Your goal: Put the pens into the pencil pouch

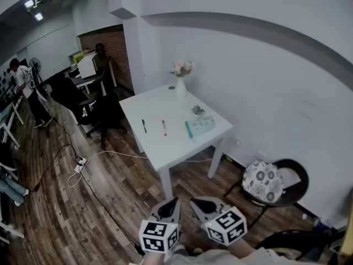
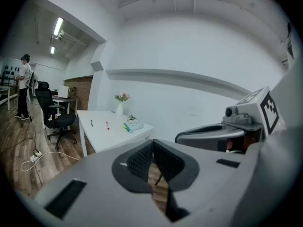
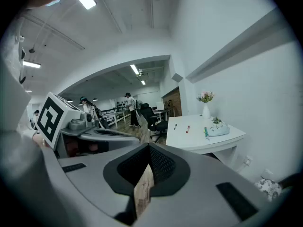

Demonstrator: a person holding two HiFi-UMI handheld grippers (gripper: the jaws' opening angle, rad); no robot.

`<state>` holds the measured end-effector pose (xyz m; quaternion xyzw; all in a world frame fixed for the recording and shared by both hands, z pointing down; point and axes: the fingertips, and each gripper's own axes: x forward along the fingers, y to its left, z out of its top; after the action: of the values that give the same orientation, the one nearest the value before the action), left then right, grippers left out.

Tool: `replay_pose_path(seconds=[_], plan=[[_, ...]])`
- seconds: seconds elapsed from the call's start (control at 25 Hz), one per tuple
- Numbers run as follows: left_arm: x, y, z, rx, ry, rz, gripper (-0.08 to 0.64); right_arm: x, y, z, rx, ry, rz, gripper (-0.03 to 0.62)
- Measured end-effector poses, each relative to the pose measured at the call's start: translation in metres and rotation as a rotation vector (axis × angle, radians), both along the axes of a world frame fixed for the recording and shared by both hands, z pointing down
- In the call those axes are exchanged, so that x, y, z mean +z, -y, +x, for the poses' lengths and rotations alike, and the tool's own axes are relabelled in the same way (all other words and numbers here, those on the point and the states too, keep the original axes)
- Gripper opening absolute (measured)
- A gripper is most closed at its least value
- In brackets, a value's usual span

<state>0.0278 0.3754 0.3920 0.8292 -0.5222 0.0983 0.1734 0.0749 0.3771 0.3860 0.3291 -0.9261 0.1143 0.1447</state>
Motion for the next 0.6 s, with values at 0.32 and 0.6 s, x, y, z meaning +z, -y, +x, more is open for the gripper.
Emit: replay_pose_path(seconds=[0.32, 0.6], plan=[[0.018, -0.001, 0.014, -0.004, 0.046, -0.048, 0.008, 0.010, 0.001, 0.017, -0.013, -0.003, -0.035, 0.006], [0.018, 0.001, 0.020, -0.005, 0.057, -0.049, 0.008, 0.013, 0.001, 0.022, -0.006, 0.001, -0.032, 0.006]])
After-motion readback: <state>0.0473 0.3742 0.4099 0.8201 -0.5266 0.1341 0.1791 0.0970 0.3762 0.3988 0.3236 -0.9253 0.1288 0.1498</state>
